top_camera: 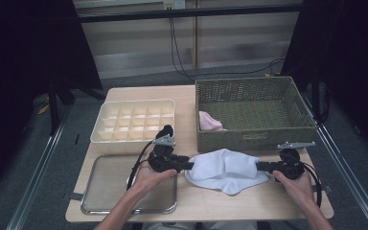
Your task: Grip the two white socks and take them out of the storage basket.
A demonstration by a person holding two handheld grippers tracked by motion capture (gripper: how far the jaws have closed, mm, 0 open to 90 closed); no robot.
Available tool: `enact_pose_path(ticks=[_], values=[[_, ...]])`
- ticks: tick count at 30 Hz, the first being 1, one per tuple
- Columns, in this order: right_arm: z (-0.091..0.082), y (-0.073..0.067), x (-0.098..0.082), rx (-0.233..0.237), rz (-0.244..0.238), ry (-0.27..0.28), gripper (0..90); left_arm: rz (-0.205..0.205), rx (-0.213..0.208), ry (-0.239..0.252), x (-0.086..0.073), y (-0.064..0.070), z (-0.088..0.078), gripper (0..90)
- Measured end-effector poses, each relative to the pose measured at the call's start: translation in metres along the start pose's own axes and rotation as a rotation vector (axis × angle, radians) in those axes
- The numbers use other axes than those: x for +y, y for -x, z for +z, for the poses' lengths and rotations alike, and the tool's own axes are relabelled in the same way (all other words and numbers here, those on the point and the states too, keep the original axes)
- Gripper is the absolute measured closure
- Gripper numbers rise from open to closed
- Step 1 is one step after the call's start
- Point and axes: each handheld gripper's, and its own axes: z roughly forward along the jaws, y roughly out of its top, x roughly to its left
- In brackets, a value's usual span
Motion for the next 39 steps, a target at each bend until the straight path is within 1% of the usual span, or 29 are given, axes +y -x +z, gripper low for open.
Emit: enact_pose_path(ticks=[4, 7, 8, 11, 13, 15, 16, 19, 20, 21, 22, 23, 24, 25, 27, 30, 31, 32, 33, 35, 36, 39], values=[[0.001, 0.001, -0.001, -0.002, 0.005, 0.004, 79.6, -0.022, 0.020, -0.010, -0.003, -0.006, 0.006, 64.5], [-0.002, 0.001, -0.002, 0.001, 0.008, 0.020, 78.2, -0.032, 0.025, -0.012, -0.004, -0.010, 0.008, 69.6], [-0.003, 0.001, -0.002, 0.007, 0.013, 0.028, 77.3, -0.042, 0.023, -0.004, -0.003, -0.009, 0.008, 71.5], [-0.005, -0.002, -0.001, 0.022, 0.012, 0.047, 73.8, -0.017, 0.006, -0.003, -0.001, -0.003, 0.008, 73.3], [-0.004, -0.004, 0.000, 0.020, 0.009, 0.053, 71.1, -0.020, 0.001, 0.000, -0.002, -0.001, 0.010, 71.8], [-0.001, -0.005, 0.002, 0.026, 0.014, 0.053, 70.5, -0.018, 0.000, -0.014, -0.003, -0.001, 0.012, 70.8], [0.001, -0.007, 0.004, 0.022, 0.009, 0.048, 68.6, -0.021, 0.003, -0.020, -0.004, -0.001, 0.014, 70.5], [0.009, -0.011, 0.007, 0.014, 0.015, 0.030, 64.7, -0.031, 0.019, -0.033, -0.008, -0.004, 0.013, 71.5], [0.011, -0.012, 0.008, 0.013, 0.011, 0.024, 63.7, -0.035, 0.036, -0.043, -0.008, -0.004, 0.014, 72.9], [0.013, -0.012, 0.008, 0.001, 0.012, 0.018, 62.9, -0.037, 0.051, -0.063, -0.009, -0.006, 0.013, 74.6], [0.015, -0.013, 0.007, -0.008, 0.018, 0.012, 62.6, -0.037, 0.051, -0.063, -0.009, -0.006, 0.013, 75.6], [0.016, -0.012, 0.006, -0.004, 0.020, 0.008, 62.0, -0.053, 0.036, -0.049, -0.011, -0.009, 0.013, 76.3], [0.018, -0.012, 0.005, -0.009, 0.020, 0.002, 61.4, -0.053, 0.040, -0.059, -0.012, -0.010, 0.012, 76.3], [0.019, -0.012, 0.003, -0.015, 0.022, -0.006, 61.2, -0.057, 0.042, -0.057, -0.013, -0.011, 0.012, 76.3], [0.021, -0.012, 0.002, -0.011, 0.021, -0.007, 61.1, -0.062, 0.037, -0.052, -0.013, -0.011, 0.012, 75.8], [0.023, -0.013, 0.002, -0.016, 0.015, -0.007, 62.0, -0.056, 0.025, -0.033, -0.010, -0.007, 0.013, 72.7], [0.024, -0.014, 0.002, -0.019, 0.010, -0.009, 63.5, -0.057, 0.025, -0.037, -0.009, -0.006, 0.014, 70.4], [0.025, -0.014, 0.002, -0.030, 0.007, -0.013, 67.6, -0.059, 0.018, -0.035, -0.008, -0.006, 0.015, 67.9], [0.025, -0.014, 0.002, -0.036, 0.002, -0.015, 69.9, -0.063, 0.018, -0.037, -0.008, -0.006, 0.016, 66.3], [0.025, -0.013, 0.001, -0.036, 0.014, -0.014, 74.1, -0.066, 0.018, -0.045, -0.008, -0.006, 0.020, 63.0], [0.025, -0.013, 0.001, -0.039, 0.014, -0.015, 78.2, -0.073, 0.018, -0.041, -0.008, -0.006, 0.021, 61.2], [0.025, -0.012, 0.002, -0.032, 0.017, -0.011, 82.8, -0.085, 0.026, -0.037, -0.008, -0.008, 0.023, 60.1]])
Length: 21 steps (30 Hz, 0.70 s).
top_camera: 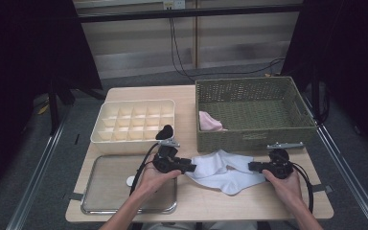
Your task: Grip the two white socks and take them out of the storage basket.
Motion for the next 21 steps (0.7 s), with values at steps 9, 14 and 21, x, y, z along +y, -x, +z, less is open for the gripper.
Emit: enact_pose_path(ticks=[9, 14, 21], values=[[-0.006, -0.003, 0.000, 0.024, -0.017, 0.024, 84.6, -0.015, 0.026, -0.013, -0.001, -0.005, 0.003, 73.9], [-0.010, -0.002, 0.000, 0.033, -0.014, 0.034, 84.5, -0.004, 0.010, -0.023, -0.001, -0.004, 0.002, 89.6], [-0.020, -0.002, 0.001, 0.052, -0.018, 0.062, 84.9, 0.008, -0.011, 0.028, 0.001, 0.000, -0.010, 90.0]])
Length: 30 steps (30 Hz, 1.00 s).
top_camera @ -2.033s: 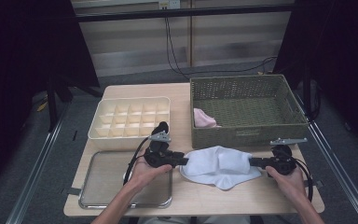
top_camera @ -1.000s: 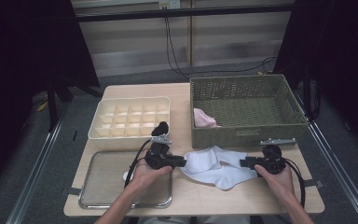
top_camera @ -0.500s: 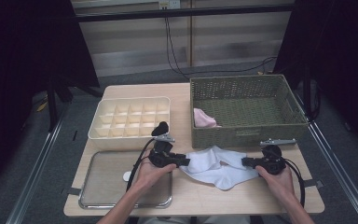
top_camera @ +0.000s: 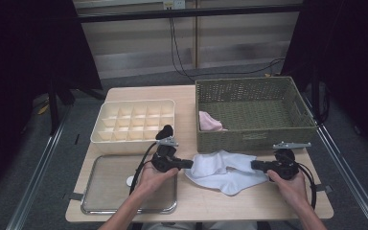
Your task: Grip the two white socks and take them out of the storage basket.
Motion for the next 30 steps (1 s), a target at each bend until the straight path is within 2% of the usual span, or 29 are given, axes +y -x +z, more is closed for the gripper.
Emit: enact_pose_path(ticks=[8, 16, 21, 24, 25, 30], values=[[-0.026, 0.001, 0.001, 0.023, -0.005, 0.043, 85.1, -0.008, -0.030, 0.080, 0.002, 0.005, -0.029, 90.0], [-0.053, -0.003, -0.006, 0.036, -0.018, 0.056, 85.2, 0.018, -0.044, 0.083, -0.002, 0.020, -0.048, 90.0], [-0.071, -0.007, -0.014, 0.062, -0.011, 0.073, 85.2, 0.006, -0.066, 0.104, -0.006, 0.028, -0.061, 90.0], [-0.074, -0.010, -0.019, 0.072, -0.014, 0.065, 85.2, 0.042, -0.057, 0.076, -0.008, 0.035, -0.061, 90.0], [-0.072, -0.011, -0.021, 0.065, -0.022, 0.055, 85.2, 0.038, -0.058, 0.071, -0.009, 0.034, -0.060, 90.0], [-0.061, -0.008, -0.022, 0.055, -0.017, 0.015, 85.2, 0.021, 0.003, 0.015, -0.013, 0.019, -0.049, 90.0]])
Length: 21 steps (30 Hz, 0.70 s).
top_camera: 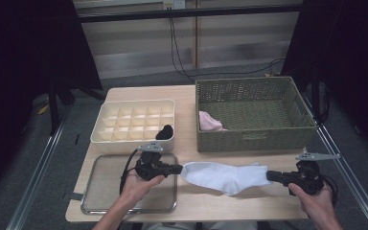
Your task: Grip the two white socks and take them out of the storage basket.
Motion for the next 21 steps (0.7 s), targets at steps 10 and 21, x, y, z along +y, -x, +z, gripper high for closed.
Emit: enact_pose_path(ticks=[10, 21], values=[[0.024, 0.012, 0.008, -0.054, -0.033, -0.077, 84.1, -0.012, 0.005, -0.008, 0.008, -0.015, 0.015, 90.0], [0.034, 0.016, 0.008, -0.080, -0.047, -0.100, 83.4, -0.023, 0.009, -0.016, 0.010, -0.022, 0.030, 90.0]])
